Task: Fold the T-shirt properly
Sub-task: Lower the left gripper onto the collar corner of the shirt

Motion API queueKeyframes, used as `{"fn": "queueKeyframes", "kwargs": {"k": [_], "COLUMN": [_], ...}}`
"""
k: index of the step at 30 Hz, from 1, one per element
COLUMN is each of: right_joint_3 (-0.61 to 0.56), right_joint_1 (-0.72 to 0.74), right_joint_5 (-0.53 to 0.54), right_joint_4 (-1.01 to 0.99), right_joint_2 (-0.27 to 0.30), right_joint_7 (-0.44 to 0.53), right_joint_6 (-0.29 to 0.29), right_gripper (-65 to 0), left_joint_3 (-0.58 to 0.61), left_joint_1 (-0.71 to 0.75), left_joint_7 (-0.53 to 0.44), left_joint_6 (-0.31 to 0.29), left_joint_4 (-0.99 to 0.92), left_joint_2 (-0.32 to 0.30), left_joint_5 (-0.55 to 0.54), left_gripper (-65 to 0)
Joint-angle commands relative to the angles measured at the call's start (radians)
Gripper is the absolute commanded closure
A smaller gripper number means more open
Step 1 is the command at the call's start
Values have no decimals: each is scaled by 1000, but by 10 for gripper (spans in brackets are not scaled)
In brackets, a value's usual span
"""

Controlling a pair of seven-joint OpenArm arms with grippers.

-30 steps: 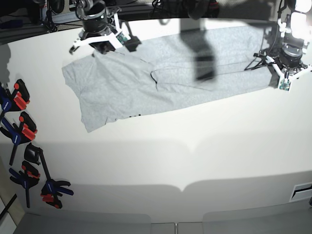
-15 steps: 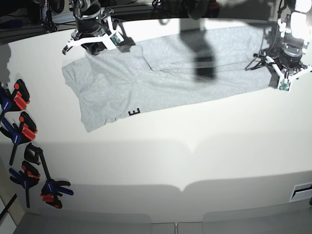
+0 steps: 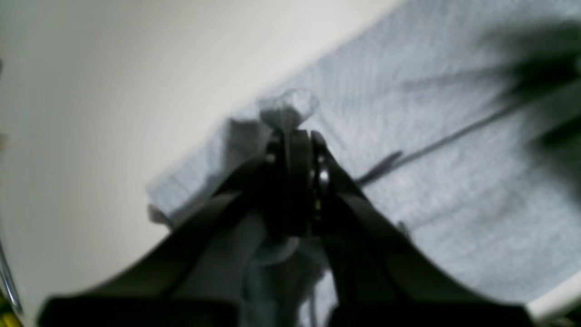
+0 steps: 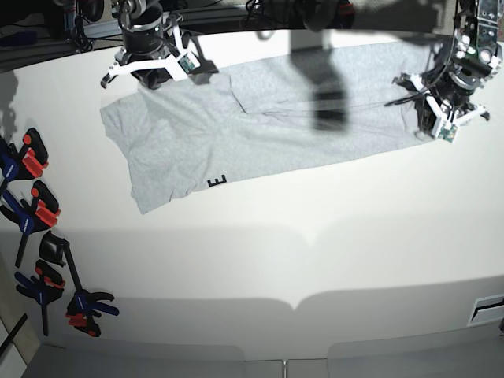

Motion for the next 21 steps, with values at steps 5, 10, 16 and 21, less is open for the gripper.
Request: {"fn": "queueKeyframes", "kwargs": {"k": [5,10,16,21], "right_joint_3": [6,6,6,6], "right_joint_1": [-2,-2,-2,-2], "right_joint_5": [-17,-17,-16,-16], "right_joint_4": [19,19,19,19], "right_joint_2": [11,11,11,11], "right_joint_7": [6,19,21,21], "right_joint_6": [-18,-19,-19,-18], "right_gripper": [0,0,0,0], "left_joint_3": [-10,-10,-10,-10], "left_joint_1": [-7,-7,-15,-41], "left_joint_7": [6,-7,-26,-11], "left_joint_6": [2,-38,-57,-57], "left_joint_4": [-127,-134,-113,-113], "left_joint_2": [-15,-15,-15,-15], "left_joint_5": [-1,2,-5,-6], "left_gripper": [-91,-91,-178,-211]}}
